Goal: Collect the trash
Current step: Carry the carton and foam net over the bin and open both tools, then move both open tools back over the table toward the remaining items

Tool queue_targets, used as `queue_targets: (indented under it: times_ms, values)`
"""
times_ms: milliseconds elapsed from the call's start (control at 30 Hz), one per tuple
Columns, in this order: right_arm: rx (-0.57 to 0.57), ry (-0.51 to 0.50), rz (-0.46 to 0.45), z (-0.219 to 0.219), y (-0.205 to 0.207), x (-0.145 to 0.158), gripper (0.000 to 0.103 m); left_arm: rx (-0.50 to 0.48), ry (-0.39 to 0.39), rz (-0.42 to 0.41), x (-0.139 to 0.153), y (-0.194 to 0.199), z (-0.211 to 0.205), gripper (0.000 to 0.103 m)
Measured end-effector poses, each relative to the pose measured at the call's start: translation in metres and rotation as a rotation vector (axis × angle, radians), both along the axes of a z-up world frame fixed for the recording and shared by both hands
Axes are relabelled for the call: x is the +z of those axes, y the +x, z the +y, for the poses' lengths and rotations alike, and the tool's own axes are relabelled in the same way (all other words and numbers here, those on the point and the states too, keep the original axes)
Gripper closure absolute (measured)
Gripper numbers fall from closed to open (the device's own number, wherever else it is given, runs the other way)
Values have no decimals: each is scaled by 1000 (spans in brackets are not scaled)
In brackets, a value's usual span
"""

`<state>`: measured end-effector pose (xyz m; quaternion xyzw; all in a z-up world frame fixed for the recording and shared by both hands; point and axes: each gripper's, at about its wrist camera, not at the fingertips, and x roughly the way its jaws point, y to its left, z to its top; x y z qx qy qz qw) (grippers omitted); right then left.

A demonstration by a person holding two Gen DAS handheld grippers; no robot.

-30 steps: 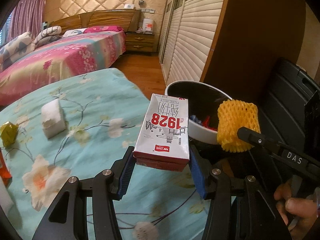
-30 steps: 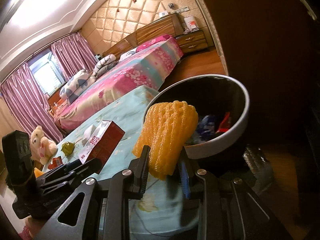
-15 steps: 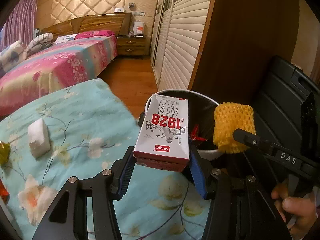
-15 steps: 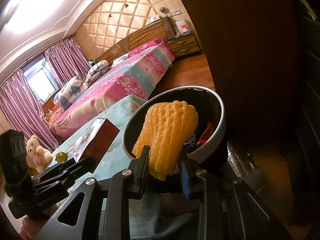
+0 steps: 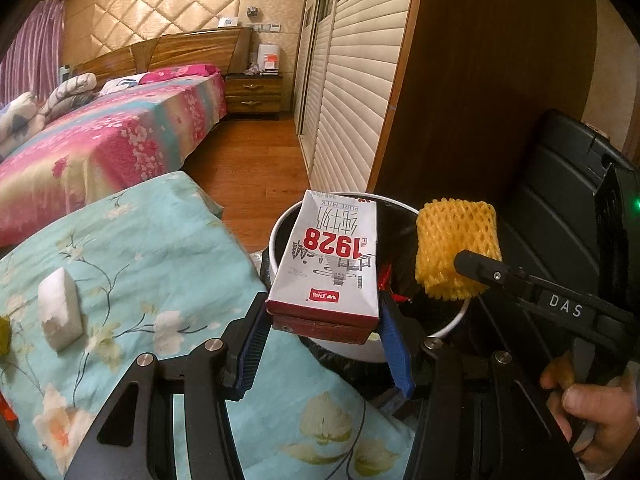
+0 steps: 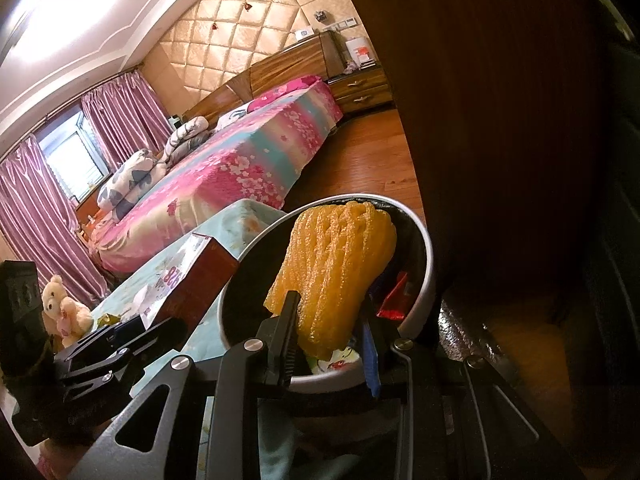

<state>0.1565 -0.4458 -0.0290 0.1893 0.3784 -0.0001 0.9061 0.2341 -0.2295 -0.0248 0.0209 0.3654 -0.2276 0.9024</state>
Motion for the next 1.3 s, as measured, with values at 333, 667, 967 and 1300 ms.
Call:
queue_targets:
  times_ms: [333,667,967,1300]
  values:
    - [10,-14,22,0,11,-1,75,-3,4,10,-5,12,-9,51]
    - [12,-23,51,-1,17,-2,75,-10,9,12,-4,16,-15,51]
    - [18,-13,63,-1,24,1,62,-15,6,35,-4,19,-19,49]
    - [-6,18,32,-3,15,5,30,18,-15,49,-4,5,-6,32]
